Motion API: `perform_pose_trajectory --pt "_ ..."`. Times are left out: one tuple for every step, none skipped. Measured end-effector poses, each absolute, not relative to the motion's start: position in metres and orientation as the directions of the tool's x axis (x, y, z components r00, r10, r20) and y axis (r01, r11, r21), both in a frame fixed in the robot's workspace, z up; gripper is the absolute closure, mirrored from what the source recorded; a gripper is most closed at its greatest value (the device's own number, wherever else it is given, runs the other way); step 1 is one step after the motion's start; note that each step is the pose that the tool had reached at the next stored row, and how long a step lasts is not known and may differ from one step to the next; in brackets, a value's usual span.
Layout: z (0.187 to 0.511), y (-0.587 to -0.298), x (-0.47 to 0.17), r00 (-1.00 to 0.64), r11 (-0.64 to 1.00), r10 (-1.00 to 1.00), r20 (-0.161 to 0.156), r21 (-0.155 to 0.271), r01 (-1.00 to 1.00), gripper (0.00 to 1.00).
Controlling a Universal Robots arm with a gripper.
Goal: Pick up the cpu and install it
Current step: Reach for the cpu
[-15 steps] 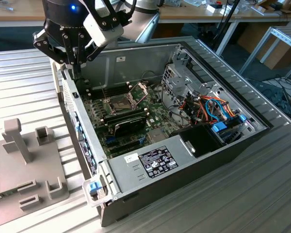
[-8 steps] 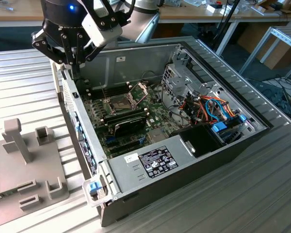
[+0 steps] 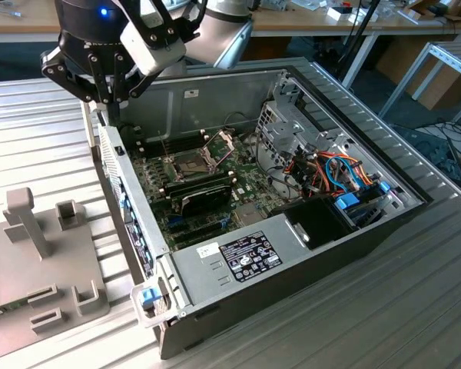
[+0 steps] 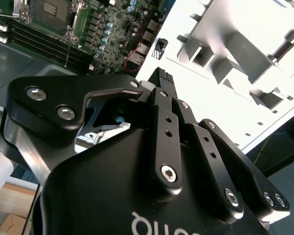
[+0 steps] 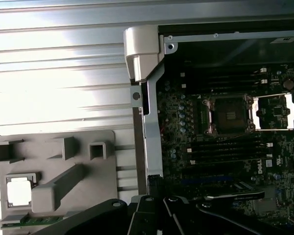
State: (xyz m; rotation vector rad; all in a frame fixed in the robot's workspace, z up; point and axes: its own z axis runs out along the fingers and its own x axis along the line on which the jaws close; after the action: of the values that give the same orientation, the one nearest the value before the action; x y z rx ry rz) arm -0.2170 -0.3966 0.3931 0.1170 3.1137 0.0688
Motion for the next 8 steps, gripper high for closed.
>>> perform_pose_trajectory --pt "0.393 -0.397 -0.219 -0.997 0.996 0.075 -0.023 0.045 0.074 0.89" --pt "0.393 -0.397 -0.22 -0.997 0.996 0.075 -0.023 0.045 0.074 0.89" --pt "0.393 -0.397 -0.222 -0.997 0.996 0.076 -0.023 0.045 0.074 0.89" --pt "0.393 -0.397 -0.224 -0.997 0.996 0.075 -0.023 0.045 0.074 0.89" --pt "0.393 -0.397 -0.226 -0.997 0.996 0.075 -0.023 0.045 0.074 0.89" --pt "0.393 -0.397 -0.227 -0.997 0.996 0.075 -0.023 0.045 0.074 0.89" --pt "0.393 -0.397 -0.228 -0.997 0.996 0.076 -0.023 0.045 0.074 0.89" --pt "0.393 -0.397 -0.23 -0.997 0.996 0.076 -0.023 0.045 0.074 0.89"
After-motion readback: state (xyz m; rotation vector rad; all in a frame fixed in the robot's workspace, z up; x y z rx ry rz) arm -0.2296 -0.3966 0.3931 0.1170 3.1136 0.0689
